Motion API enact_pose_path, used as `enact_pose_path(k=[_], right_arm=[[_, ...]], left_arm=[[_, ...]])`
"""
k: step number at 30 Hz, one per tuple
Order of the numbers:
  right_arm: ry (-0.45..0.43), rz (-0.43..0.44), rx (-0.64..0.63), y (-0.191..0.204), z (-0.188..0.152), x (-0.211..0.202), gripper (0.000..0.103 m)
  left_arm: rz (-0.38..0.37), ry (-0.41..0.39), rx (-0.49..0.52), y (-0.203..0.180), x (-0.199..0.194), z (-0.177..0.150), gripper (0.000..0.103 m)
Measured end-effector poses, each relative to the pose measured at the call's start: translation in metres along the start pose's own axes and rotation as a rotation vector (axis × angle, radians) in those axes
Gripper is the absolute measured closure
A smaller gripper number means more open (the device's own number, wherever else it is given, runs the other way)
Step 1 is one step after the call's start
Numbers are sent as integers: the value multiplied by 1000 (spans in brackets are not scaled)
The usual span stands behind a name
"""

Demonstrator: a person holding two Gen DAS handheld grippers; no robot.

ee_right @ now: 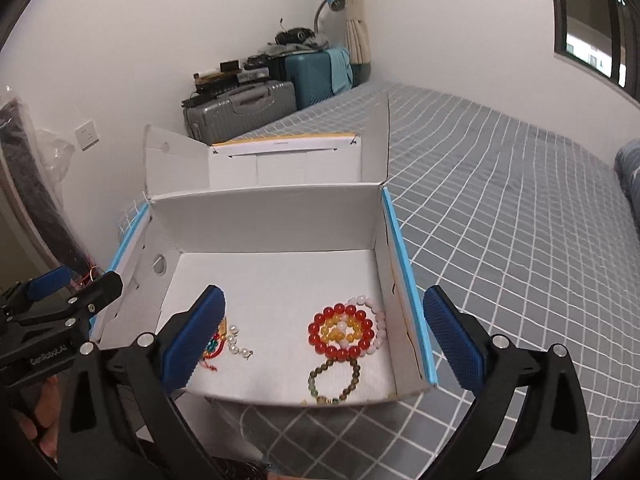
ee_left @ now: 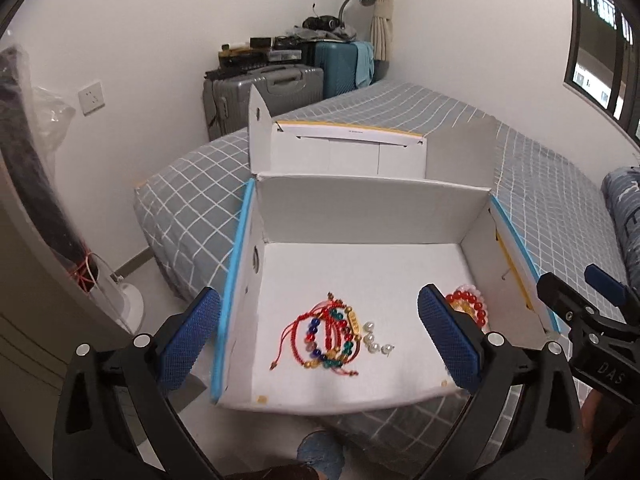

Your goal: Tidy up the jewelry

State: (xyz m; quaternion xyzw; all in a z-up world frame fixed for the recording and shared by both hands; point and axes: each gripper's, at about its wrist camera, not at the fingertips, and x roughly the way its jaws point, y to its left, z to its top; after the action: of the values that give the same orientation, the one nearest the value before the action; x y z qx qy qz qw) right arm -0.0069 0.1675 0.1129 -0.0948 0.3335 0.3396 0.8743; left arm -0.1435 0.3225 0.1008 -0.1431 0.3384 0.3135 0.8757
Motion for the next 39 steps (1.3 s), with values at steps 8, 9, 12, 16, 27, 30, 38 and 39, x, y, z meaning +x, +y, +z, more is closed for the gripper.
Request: enact_pose_path(k=[8, 9, 12, 16, 27, 30, 38, 39], right_arm=[[-29, -23, 12, 4, -35, -34, 8], [-24, -24, 13, 4, -39, -35, 8], [-8, -36, 15, 2, -53, -37, 8], [15, -45, 10, 0, -68, -37, 8], [13, -62, 19, -5, -71, -36, 8], [13, -70, 16, -5, -71, -35, 8], [11, -82, 7, -4, -72, -34, 8], [11, -82, 7, -4, -72, -34, 8]], left_arm=[[11, -26, 24, 6, -28, -34, 6], [10, -28, 26, 7, -30, -40, 6], [7, -24, 37, 6, -33, -51, 6], [16, -15, 61, 2, -34, -62, 6], [6, -19, 62, -3, -33, -68, 6], [-4, -14, 66, -5, -33, -69, 6], [-11, -5, 72, -10, -31, -71, 6], [-9, -7, 73, -11, -31, -71, 6]])
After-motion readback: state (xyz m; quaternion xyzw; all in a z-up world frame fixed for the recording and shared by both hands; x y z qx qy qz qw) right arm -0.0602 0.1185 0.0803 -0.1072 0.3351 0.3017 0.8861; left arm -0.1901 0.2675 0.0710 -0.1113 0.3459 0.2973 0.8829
